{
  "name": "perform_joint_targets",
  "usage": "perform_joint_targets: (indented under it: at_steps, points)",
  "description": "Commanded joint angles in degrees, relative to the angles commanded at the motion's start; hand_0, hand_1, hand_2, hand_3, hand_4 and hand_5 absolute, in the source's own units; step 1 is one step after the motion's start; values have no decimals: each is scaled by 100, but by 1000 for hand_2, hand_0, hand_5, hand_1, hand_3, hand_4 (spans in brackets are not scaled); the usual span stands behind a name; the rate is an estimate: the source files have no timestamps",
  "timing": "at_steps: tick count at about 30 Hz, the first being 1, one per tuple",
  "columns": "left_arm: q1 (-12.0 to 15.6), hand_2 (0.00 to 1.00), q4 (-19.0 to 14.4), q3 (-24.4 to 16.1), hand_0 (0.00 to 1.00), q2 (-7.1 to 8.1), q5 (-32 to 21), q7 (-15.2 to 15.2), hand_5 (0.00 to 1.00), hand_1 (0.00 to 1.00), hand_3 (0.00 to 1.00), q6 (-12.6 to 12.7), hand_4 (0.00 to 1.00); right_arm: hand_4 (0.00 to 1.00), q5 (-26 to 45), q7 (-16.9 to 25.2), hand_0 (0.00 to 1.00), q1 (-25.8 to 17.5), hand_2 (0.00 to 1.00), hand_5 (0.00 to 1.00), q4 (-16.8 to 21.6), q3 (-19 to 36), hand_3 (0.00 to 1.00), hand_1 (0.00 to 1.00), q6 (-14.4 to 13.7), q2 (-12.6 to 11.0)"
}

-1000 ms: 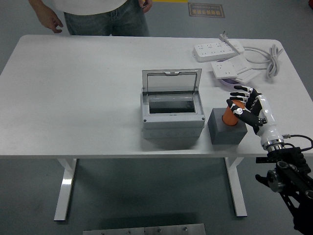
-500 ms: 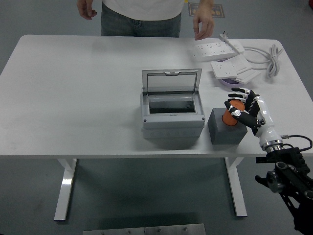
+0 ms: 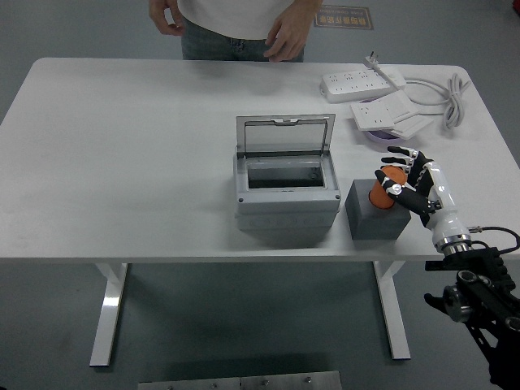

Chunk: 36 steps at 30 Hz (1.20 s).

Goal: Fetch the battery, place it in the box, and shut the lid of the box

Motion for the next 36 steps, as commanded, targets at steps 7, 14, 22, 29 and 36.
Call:
perform_joint_targets:
  at_steps: [7,14,22,29,36]
  points:
    - [-9,573,-4,-3,632,-3,1,-11,2,698,541,21,500,782,53,29,603,-5,537,103,-56,-2,604,527,-17,8]
    - [-18,573,-8,-9,632,2,10,-8,2,698,541,27,500,781,42,-14,607,36,519,106,-80,-92,586,512,6,-15]
    - [-33,573,-12,-20,632,-2,32,8,2,698,541,17,500,780,-48,-51,593,106,524,108,-52,-220,590,511,6,-54]
    - [-39,573,-13,-34,632,-2,59,19,2,698,541,6,500,778,-101,-59,596,126,527,103,-43,-240,597,512,-9,-56]
    - [-47,573,-13,-29,632,1,56,16,2,698,541,1,500,776,-103,-62,615,130,532,103,-50,-248,598,517,-21,-53]
